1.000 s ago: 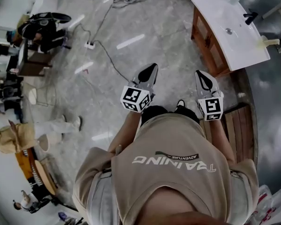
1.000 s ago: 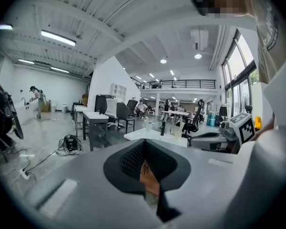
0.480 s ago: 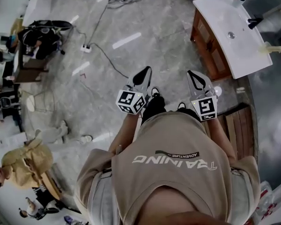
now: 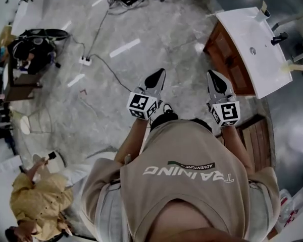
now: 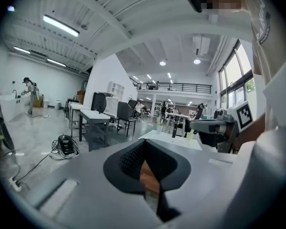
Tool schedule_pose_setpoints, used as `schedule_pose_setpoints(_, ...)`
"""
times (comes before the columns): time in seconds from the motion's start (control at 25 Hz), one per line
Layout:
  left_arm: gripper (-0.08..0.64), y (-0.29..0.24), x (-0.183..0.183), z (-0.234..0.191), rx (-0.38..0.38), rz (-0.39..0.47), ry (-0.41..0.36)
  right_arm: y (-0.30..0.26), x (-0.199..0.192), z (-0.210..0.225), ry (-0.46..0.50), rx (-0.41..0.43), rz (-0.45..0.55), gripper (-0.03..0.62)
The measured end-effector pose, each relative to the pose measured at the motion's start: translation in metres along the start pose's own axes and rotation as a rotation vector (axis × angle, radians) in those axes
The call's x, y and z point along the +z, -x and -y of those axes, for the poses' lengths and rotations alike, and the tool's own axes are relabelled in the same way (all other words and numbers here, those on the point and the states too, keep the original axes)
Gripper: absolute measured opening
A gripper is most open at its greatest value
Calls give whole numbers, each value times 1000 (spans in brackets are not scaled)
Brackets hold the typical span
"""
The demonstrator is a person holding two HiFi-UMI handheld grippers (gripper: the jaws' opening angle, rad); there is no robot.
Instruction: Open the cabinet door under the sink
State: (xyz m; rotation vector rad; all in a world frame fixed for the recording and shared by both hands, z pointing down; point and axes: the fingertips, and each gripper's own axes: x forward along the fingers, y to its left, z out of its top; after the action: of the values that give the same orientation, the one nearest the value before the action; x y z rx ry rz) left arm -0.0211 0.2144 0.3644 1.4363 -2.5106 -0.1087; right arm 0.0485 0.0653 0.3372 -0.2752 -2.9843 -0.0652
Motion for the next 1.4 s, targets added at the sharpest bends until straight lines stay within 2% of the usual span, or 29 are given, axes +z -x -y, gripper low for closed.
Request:
schedule_pose_setpoints(0.12,17,1,-10,-33,-31,-40,5,-21,-2,-7,41,-56,-40,2)
schedule_pose_setpoints(0.36,17,-18,-13,-74,-85,-63,-19,-42,-16,-8,-32,-123,-91,2)
schedule_pose_setpoints(0.56,17,-37,-14,-81,-101,-65,-4,-56,-23,-3,-20,-125,-129,2)
schedule_pose_setpoints(0.72,17,-48,-26,-80,-108,-99,23,-67,-25,5,-15,-119,-135,2)
schedule_pose_setpoints(0.92,17,-70,-24,-90,-88,-130,1,-86,-48,35,-63,-130,-149,2)
schedule_pose_setpoints(1.04,17,-87,-9,-105,-71,-151,-15,-111,-44,52,-52,-111,-129,2)
schedule_pose_setpoints(1.12,17,-108,0,-107,-94,-162,-49,-129,-34,70,-33,-111,-95,2)
schedule_pose_setpoints(1.24,17,-146,13,-100,-157,-174,-98,-145,-27,94,-53,-145,-49,2)
schedule_pose_setpoints(1.4,17,-201,26,-72,-269,-172,-117,-145,-29,125,-62,-198,-45,2)
